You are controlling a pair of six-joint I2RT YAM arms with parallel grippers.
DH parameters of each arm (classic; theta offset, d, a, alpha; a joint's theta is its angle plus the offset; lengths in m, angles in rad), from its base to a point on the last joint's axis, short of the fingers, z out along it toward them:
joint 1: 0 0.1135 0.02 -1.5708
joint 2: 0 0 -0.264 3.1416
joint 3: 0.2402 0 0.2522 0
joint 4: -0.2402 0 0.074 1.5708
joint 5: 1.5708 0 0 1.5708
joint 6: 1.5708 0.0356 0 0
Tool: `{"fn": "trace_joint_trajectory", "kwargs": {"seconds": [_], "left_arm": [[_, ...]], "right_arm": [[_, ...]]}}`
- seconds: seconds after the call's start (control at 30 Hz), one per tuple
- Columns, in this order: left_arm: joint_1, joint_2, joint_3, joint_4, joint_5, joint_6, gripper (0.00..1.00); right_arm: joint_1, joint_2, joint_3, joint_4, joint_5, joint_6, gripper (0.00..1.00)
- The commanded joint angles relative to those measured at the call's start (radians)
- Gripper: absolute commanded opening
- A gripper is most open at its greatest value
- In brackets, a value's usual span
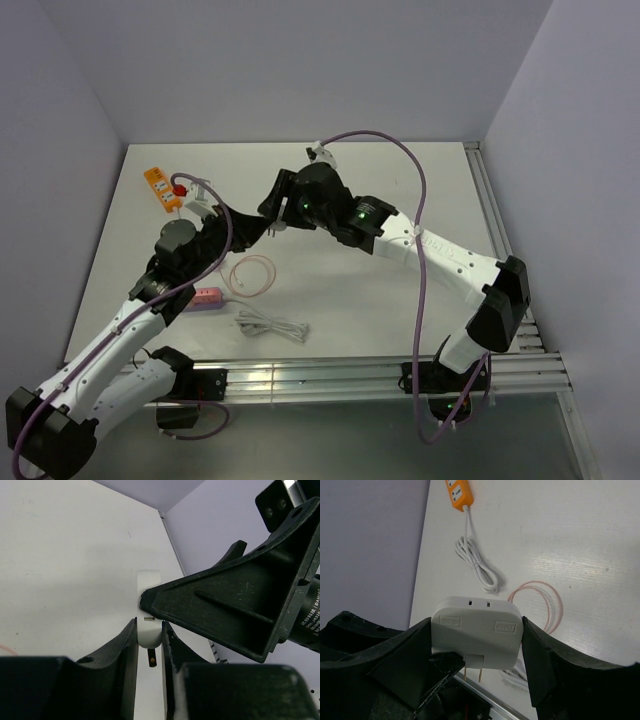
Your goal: Insert the plug
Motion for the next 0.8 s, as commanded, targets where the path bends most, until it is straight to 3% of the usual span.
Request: {"fn": "trace_joint_trajectory", "kwargs": {"seconds": [0.0, 0.1, 0.37, 0.4, 0.67, 0.77], "left_arm": [[0.003, -0.043, -0.004, 0.028, -0.015, 0.007, 0.00], [0.003, -0.075, -0.021, 0.033, -0.012, 0.009, 0.00], [0.003, -0.194, -0.066, 0.059, -0.021, 0.001, 0.00], [0.003, -0.207, -0.076, 0.075, -0.020, -0.005, 0.00], [0.005, -0.360, -0.142, 0.266, 0.057, -0.092, 0.00], [0.005, -0.376, -0.161, 0.338, 0.104, -0.134, 0.00]], "right_arm": [[0.009, -0.071, 0.067, -0.011, 0.024, -0.054, 0.71], [-0.008, -0.140, 0.024, 0.000, 0.012, -0.075, 0.80], [-0.129, -0.350, -0.157, 0.104, -0.201, -0.163, 0.79], [-0.139, -0.365, -0.172, 0.115, -0.229, -0.178, 0.75], [-0.166, -0.476, -0.427, 0.472, -0.658, -0.206, 0.63], [-0.166, -0.479, -0.483, 0.611, -0.781, -0.171, 0.64]]}}
